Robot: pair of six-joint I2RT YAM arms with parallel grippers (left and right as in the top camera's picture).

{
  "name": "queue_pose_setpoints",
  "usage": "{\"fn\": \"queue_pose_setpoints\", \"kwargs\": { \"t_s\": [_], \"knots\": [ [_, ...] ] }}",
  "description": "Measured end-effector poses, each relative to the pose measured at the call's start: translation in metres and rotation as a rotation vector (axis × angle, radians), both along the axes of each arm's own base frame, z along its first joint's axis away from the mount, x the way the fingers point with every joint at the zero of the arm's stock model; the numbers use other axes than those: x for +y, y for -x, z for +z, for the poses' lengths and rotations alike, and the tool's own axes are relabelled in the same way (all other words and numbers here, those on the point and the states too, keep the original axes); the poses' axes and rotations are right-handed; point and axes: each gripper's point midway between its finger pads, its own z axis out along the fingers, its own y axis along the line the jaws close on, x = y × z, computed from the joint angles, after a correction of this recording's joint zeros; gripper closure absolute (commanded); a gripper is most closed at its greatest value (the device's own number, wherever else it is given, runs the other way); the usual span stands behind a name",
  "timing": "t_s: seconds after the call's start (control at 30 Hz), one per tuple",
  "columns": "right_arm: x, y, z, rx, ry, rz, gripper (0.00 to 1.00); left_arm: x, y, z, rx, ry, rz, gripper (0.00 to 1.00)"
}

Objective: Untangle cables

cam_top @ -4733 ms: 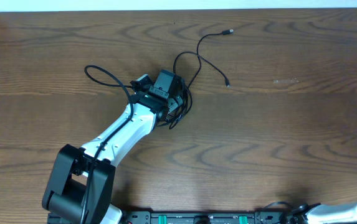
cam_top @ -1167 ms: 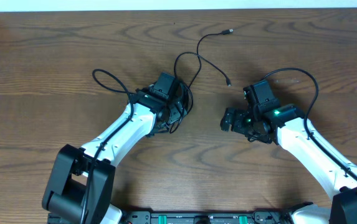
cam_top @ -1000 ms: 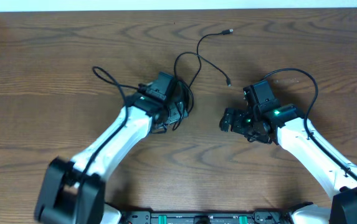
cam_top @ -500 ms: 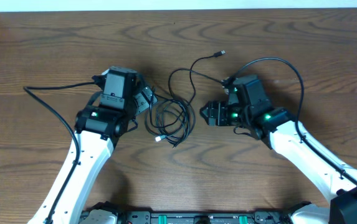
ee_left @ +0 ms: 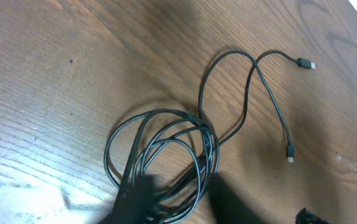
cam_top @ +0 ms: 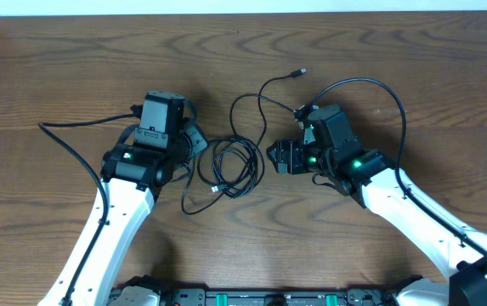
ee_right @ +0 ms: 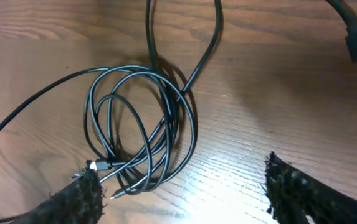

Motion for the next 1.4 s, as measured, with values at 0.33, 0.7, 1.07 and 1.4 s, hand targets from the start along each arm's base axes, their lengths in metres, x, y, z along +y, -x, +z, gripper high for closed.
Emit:
{"fn": "queue_pose_setpoints", "kwargs": {
  "t_s": [0.33, 0.7, 1.07, 1.4],
  "knots": [
    [-0.006, 0.007, -0.007, 0.037, 0.031, -0.002, 0.09, 0.005, 0.017, -0.012, 0.078, -0.044, -0.036, 0.17],
    [-0.01, 0.013, -0.013, 0.071, 0.054, -0.004, 0.09, 0.004, 0.014, -0.047, 0.155, -0.177, -0.24, 0.36],
    [-0.012, 0.016, -0.015, 0.083, 0.061, -0.004, 0.08, -0.003, -0.014, -0.106, 0.203, -0.271, -0.422, 0.36],
    [-0.012, 0.016, -0.015, 0.083, 0.062, -0.005, 0.09, -0.007, -0.026, -0.106, 0.155, -0.287, -0.453, 0.51]
  ]
}}
